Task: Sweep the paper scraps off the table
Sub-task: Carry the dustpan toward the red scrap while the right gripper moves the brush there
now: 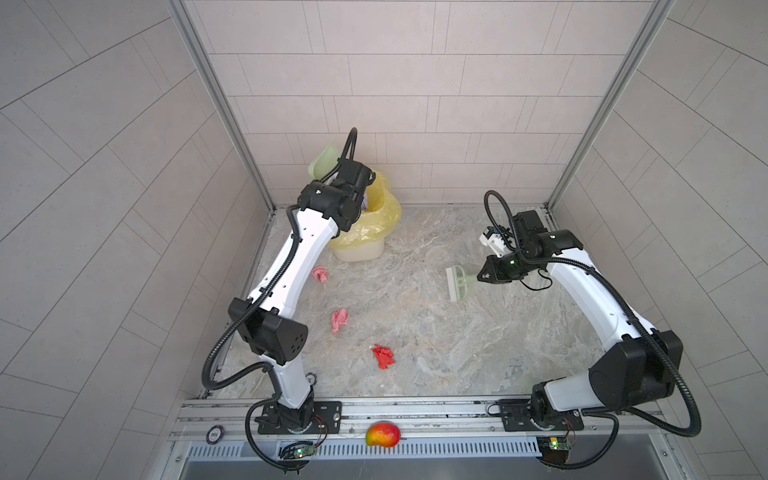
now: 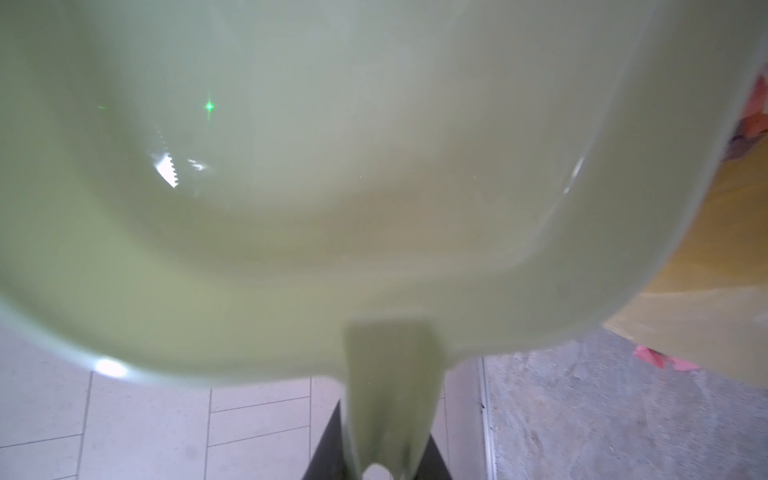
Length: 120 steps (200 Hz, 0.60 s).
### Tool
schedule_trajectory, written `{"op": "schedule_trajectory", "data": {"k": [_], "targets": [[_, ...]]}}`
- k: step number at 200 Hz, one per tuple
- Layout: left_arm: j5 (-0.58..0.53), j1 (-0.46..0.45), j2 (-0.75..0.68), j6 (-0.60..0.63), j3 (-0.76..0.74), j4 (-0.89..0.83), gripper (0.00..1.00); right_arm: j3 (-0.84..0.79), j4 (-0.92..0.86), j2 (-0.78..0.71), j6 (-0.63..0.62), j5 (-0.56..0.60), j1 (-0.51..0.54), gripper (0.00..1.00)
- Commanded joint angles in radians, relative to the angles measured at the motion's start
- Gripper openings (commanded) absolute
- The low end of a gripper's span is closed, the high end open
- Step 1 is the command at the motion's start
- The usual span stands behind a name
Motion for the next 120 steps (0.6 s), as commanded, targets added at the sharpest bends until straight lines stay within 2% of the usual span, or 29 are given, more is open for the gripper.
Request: {"op": "schedule_trajectory", "data": {"k": [1, 27, 62, 93, 120], "targets": [[0.140, -0.003, -0.085, -0.154, -0.042, -0.059, 0.00, 0.006, -0.019, -0.033, -0.005, -0.016, 0.054, 0.00], [0.262, -0.007, -0.189, -0.240, -0.166, -0.032, 0.00, 0.000, -0.014, -0.027, 0.002, -0.039, 0.155, 0.00], [0.417, -0.009, -0.353, -0.351, -0.380, 0.031, 0.00, 0.003, 0.029, 0.000, 0.040, -0.096, 0.360, 0.00], [0.505, -0.012, -0.447, -0.418, -0.539, 0.076, 0.00, 0.037, 0.076, 0.050, 0.084, -0.134, 0.538, 0.00], [0.546, -0.013, -0.486, -0.436, -0.606, 0.093, 0.00, 0.092, 0.048, 0.116, 0.068, -0.124, 0.660, 0.00]]}}
